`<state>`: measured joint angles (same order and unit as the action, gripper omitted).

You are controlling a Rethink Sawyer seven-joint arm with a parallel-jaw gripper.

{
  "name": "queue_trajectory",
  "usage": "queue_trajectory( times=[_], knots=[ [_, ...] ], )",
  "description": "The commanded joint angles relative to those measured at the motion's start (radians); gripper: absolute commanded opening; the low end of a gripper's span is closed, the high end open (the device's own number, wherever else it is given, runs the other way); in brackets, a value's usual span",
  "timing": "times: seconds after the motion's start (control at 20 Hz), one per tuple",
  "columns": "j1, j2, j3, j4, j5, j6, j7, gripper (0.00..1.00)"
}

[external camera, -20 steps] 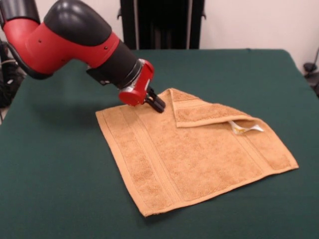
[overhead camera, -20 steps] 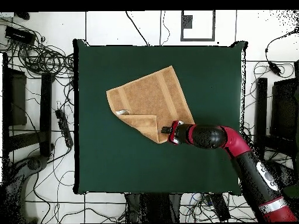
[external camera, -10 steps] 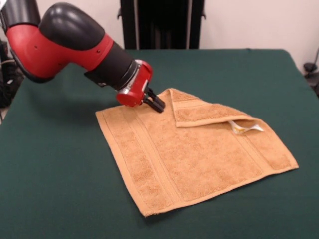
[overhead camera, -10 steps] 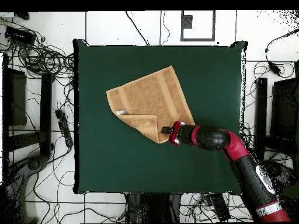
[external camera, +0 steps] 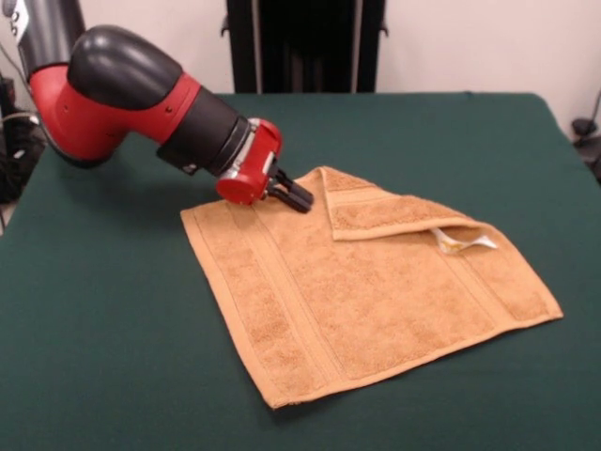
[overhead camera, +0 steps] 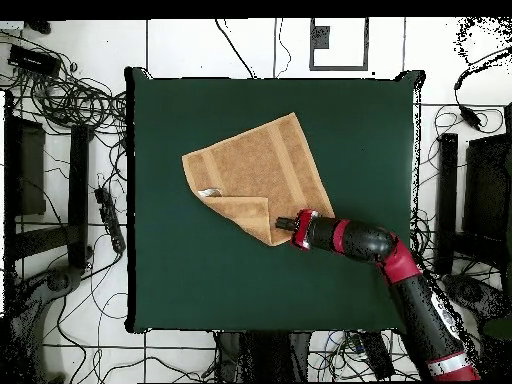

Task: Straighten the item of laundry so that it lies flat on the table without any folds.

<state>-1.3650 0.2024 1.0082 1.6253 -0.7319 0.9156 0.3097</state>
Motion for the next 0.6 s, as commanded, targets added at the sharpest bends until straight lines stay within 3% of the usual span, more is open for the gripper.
queue_trajectory(
  times=[0.05, 0.6],
  knots=[
    [0.096, 0.032, -0.067, -0.135, -0.023, 0.057, -0.251, 0.0],
    [0.139, -0.02, -0.102, -0.14, -0.042, 0.049, -0.237, 0.0]
  ],
)
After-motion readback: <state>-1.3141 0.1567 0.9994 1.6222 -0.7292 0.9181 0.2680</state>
